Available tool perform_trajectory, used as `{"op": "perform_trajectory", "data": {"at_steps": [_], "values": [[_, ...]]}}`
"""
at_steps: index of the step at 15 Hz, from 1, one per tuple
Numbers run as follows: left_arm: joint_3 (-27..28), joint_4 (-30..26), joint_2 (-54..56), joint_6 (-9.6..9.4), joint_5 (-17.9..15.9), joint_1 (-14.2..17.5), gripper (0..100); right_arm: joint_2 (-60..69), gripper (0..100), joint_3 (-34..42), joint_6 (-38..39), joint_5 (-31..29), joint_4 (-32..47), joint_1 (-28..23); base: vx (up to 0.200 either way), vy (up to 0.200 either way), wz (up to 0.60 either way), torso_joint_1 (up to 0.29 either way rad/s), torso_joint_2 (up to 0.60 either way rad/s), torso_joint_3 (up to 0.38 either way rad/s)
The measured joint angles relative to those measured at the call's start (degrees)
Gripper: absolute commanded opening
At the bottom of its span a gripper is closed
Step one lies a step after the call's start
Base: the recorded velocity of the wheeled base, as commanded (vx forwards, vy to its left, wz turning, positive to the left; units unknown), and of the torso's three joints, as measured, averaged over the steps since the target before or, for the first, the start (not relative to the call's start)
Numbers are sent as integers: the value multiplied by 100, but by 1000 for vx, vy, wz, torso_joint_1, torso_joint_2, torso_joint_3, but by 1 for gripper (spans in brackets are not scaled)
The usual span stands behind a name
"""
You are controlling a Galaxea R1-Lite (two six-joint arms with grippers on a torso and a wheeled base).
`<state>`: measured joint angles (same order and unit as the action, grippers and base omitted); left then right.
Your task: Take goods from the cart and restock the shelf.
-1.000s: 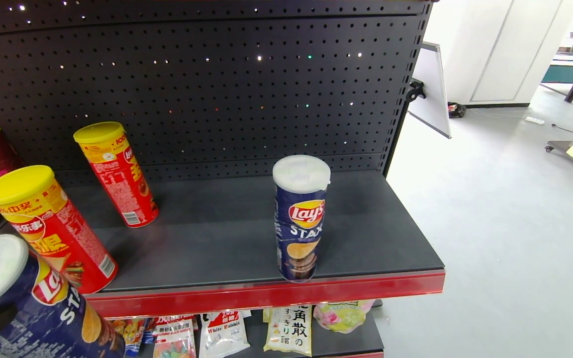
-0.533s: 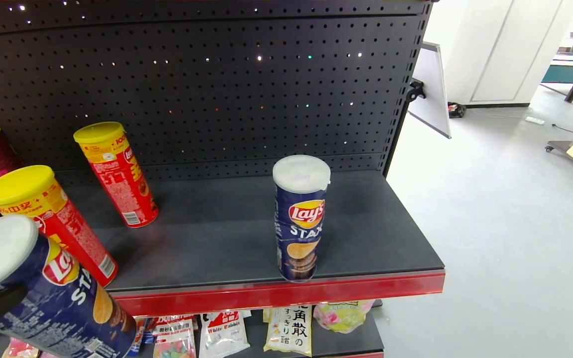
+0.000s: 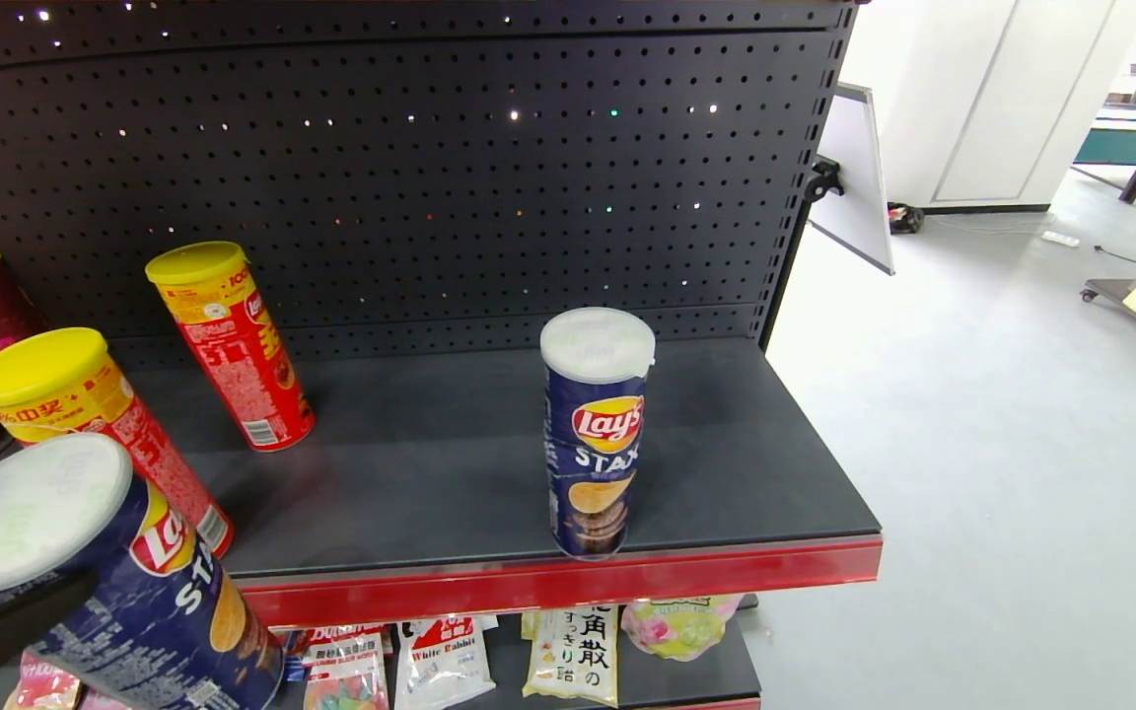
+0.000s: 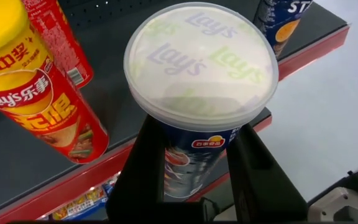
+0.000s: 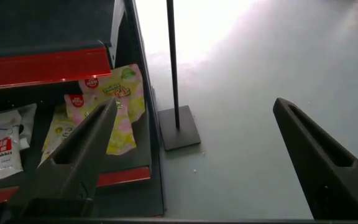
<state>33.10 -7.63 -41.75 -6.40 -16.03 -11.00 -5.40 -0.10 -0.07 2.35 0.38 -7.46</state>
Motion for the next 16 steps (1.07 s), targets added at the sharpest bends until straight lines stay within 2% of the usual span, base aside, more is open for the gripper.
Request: {"op": "perform_trajectory", "data": {"at_steps": [1, 3, 7, 13, 16], "values": [[6, 20, -72, -140, -2, 0, 0, 0, 100, 0, -2, 0, 0, 0, 0, 0, 0, 0, 0, 0], [50, 277, -260, -235, -6, 0, 0, -5, 100, 0, -2, 0, 5, 0, 0, 0, 0, 0, 0, 0], [422, 463, -789, -233, -24, -49, 0, -7, 100, 0, -2, 0, 5, 0, 0, 0, 0, 0, 0, 0], [1062, 1247, -1957, -176, -39, -658, 0, -9, 100, 0, -2, -1, 6, 0, 0, 0, 0, 0, 0, 0], [1279, 1425, -2547, -174, -50, -752, 0, -9, 100, 0, -4, 0, 6, 0, 0, 0, 0, 0, 0, 0]]}}
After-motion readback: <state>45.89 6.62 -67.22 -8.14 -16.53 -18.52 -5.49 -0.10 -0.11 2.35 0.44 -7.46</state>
